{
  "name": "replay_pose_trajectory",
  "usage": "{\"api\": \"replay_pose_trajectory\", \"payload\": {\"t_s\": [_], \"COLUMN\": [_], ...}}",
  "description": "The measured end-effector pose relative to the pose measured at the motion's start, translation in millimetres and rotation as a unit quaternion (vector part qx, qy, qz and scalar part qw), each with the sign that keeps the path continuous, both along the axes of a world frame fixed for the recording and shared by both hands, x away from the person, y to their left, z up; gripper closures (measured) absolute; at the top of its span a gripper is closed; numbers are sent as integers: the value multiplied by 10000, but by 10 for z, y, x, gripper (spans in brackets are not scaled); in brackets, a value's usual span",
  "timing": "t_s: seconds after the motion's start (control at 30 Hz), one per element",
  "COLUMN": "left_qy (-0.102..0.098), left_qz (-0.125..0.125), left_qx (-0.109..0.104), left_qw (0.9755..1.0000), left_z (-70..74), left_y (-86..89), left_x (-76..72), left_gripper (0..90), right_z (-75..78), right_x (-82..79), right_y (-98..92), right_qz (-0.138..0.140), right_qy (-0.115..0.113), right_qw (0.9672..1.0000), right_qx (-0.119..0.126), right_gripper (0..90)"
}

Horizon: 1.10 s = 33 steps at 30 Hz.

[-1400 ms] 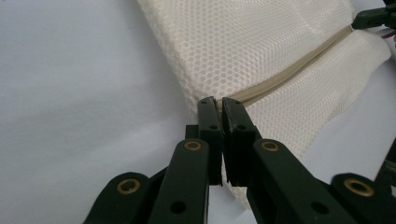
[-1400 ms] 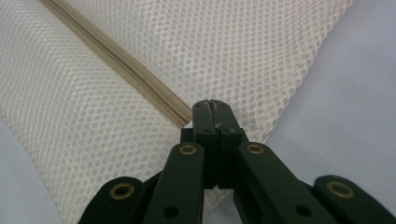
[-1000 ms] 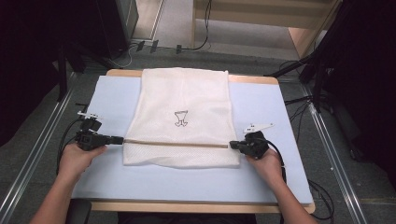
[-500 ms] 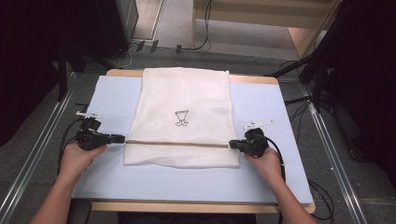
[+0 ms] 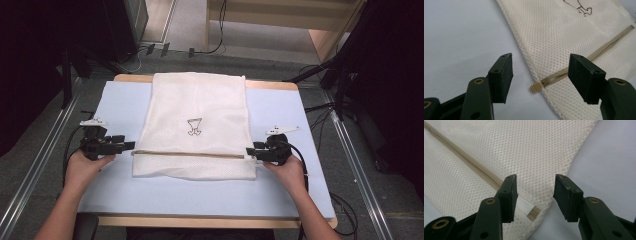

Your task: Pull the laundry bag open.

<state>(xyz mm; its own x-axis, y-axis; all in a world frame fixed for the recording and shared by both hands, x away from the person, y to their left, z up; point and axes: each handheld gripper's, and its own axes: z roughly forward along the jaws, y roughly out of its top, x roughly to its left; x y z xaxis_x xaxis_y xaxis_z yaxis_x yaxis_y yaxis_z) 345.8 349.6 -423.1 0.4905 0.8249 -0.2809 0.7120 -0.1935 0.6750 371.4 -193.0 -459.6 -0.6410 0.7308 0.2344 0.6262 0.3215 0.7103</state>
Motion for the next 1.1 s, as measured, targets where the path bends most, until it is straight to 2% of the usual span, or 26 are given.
{"api": "replay_pose_trajectory", "payload": {"t_s": [0.23, 0.5, 0.63, 0.87, 1.1], "left_qy": [-63, -70, -84, -25, 76], "left_qz": [69, 234, 280, 358, 408], "left_qx": [121, 176, 317, 338, 396], "left_qw": [9999, 9995, 9991, 9988, 9984], "left_z": [-10, -22, -36, -67, -102], "left_y": [42, 119, 141, 208, 252], "left_x": [12, 26, 38, 71, 95], "left_gripper": [366, 356, 353, 325, 317], "right_z": [15, -20, -44, -72, -93], "right_x": [19, 38, 48, 49, 49], "right_y": [-119, -278, -356, -462, -479], "right_qz": [-192, -398, -512, -743, -765], "right_qy": [-160, -147, -159, -202, -188], "right_qw": [9997, 9991, 9985, 9970, 9969], "right_qx": [80, 89, 81, 36, 2], "right_gripper": [474, 440, 418, 395, 389]}}
